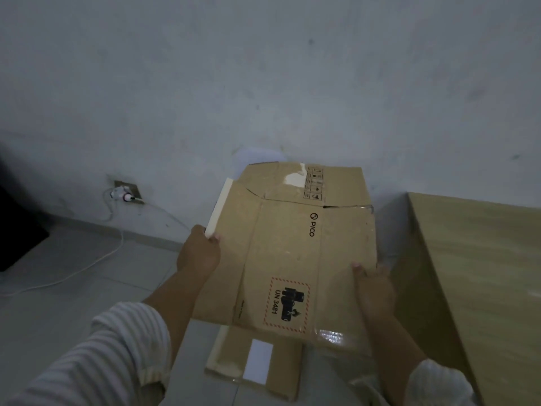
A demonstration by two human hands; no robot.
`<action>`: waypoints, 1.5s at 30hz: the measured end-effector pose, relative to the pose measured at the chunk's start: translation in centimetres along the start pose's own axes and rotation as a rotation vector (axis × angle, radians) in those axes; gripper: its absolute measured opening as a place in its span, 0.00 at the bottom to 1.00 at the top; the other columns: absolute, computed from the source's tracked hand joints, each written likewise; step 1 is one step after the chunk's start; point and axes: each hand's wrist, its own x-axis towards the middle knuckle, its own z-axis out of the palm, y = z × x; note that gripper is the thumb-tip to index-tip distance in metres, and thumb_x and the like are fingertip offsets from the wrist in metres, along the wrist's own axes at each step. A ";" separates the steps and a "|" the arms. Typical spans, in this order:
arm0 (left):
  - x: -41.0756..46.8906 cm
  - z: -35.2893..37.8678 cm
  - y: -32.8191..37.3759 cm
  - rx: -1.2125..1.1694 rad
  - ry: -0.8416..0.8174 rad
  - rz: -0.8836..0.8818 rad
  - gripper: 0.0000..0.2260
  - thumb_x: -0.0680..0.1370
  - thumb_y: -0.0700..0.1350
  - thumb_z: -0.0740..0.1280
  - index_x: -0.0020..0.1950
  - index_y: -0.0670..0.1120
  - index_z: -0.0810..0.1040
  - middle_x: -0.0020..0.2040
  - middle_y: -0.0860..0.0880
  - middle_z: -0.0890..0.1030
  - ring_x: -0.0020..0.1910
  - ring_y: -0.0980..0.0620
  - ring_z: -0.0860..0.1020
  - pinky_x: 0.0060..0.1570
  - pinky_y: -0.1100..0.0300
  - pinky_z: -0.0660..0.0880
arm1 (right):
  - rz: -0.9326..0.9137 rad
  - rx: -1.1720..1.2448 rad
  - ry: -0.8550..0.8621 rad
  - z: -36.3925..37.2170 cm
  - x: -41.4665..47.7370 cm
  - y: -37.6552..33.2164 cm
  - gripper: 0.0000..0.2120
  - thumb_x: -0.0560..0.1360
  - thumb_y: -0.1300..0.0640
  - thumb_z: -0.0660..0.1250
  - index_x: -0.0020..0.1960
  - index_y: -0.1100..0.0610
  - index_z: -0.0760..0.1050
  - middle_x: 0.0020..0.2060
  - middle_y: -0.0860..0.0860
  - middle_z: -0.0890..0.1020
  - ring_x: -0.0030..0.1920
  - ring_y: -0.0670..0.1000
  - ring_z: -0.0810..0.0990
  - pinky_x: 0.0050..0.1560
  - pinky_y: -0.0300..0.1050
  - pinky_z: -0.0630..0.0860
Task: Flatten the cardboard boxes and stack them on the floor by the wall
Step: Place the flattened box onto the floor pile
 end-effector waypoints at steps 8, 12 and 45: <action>7.1 6.0 -13.5 0.071 -0.076 -0.046 0.09 0.80 0.51 0.59 0.50 0.45 0.69 0.43 0.46 0.74 0.41 0.45 0.74 0.42 0.54 0.71 | 0.138 -0.041 -0.018 13.6 -1.1 5.1 0.22 0.77 0.49 0.63 0.63 0.63 0.66 0.60 0.65 0.76 0.60 0.64 0.75 0.58 0.52 0.70; 8.2 13.0 -21.8 0.109 -0.100 -0.065 0.10 0.80 0.51 0.60 0.49 0.45 0.68 0.41 0.47 0.74 0.39 0.46 0.74 0.38 0.55 0.68 | 0.173 -0.023 -0.061 20.4 -0.2 12.1 0.24 0.78 0.51 0.62 0.67 0.66 0.66 0.62 0.65 0.75 0.61 0.62 0.75 0.59 0.51 0.70; 10.0 47.6 -57.2 0.413 -0.407 -0.296 0.25 0.77 0.53 0.63 0.68 0.40 0.66 0.63 0.37 0.70 0.61 0.35 0.71 0.60 0.43 0.70 | 0.290 -0.424 -0.328 49.1 7.0 49.0 0.38 0.74 0.56 0.64 0.77 0.55 0.45 0.73 0.59 0.59 0.68 0.65 0.65 0.65 0.57 0.68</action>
